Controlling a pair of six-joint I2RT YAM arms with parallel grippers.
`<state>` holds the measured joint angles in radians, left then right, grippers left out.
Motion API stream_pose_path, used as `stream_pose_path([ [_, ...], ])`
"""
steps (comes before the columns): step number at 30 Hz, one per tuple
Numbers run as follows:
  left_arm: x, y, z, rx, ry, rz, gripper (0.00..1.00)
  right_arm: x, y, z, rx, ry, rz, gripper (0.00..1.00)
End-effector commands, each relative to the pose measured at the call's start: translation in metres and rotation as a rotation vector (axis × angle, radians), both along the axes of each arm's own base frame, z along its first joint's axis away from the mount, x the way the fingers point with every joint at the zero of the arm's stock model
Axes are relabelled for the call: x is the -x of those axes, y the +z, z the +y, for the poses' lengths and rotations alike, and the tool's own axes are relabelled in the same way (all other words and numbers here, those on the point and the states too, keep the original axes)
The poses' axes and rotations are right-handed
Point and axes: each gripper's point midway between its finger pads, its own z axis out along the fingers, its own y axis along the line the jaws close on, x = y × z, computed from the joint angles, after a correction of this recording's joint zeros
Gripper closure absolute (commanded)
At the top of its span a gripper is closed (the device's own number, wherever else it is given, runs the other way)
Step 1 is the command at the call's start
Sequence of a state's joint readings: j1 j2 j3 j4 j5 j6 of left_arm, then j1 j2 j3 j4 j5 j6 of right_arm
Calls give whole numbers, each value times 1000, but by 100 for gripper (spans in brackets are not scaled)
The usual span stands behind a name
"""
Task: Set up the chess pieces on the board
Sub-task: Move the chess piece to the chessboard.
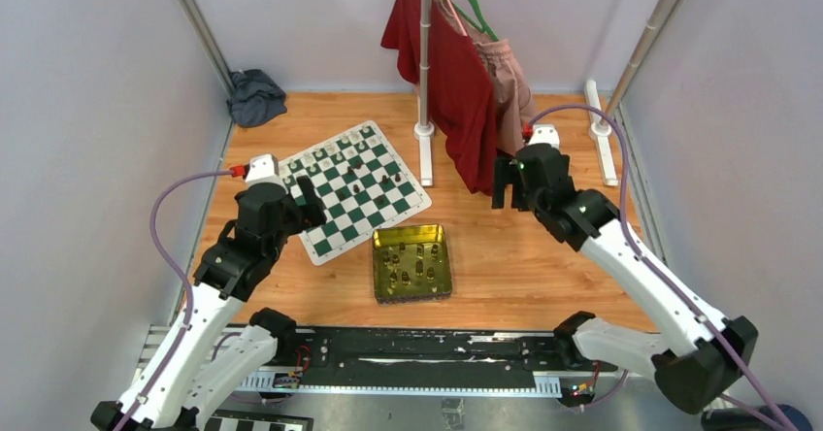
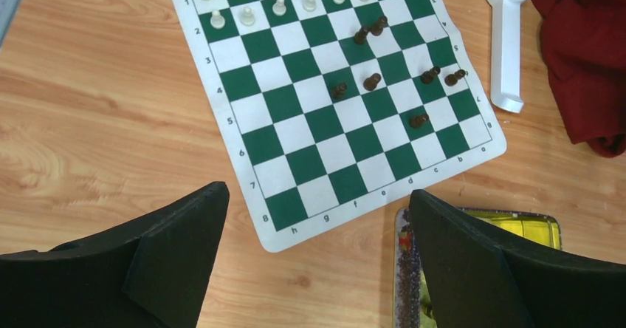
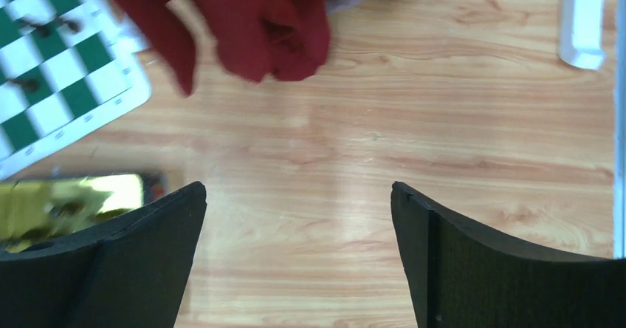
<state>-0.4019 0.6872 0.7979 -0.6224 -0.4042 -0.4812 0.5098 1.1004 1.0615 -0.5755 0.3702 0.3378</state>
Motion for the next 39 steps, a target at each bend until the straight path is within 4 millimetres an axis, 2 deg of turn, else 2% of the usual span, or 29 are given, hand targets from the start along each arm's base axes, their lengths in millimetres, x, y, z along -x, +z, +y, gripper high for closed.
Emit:
stream_pose_path([
  [1,13,1,3,44,34,27,0,41,6,25,48,174,-11,0],
  [2,15,3,4,55,41,27,0,47,8,37,32,241,-19,2],
  [5,17,6,4,95,64,17,0,52,15,73,-20,412,-65,17],
  [8,17,3,3,142,100,17,0,40,12,100,-6,476,-52,36],
  [9,17,1,3,154,107,21,0,36,10,109,13,495,-37,38],
  [15,17,-7,-2,207,131,45,0,6,-16,162,86,598,35,40],
  [17,17,-9,-3,216,129,50,0,-5,-22,178,88,618,31,45],
  [24,21,-16,-8,238,118,77,0,-37,-42,222,107,679,52,52],
  [34,26,-28,-12,255,106,108,0,-71,-78,261,135,721,100,57],
  [39,25,-30,-13,256,100,119,0,-88,-95,271,130,718,121,59],
])
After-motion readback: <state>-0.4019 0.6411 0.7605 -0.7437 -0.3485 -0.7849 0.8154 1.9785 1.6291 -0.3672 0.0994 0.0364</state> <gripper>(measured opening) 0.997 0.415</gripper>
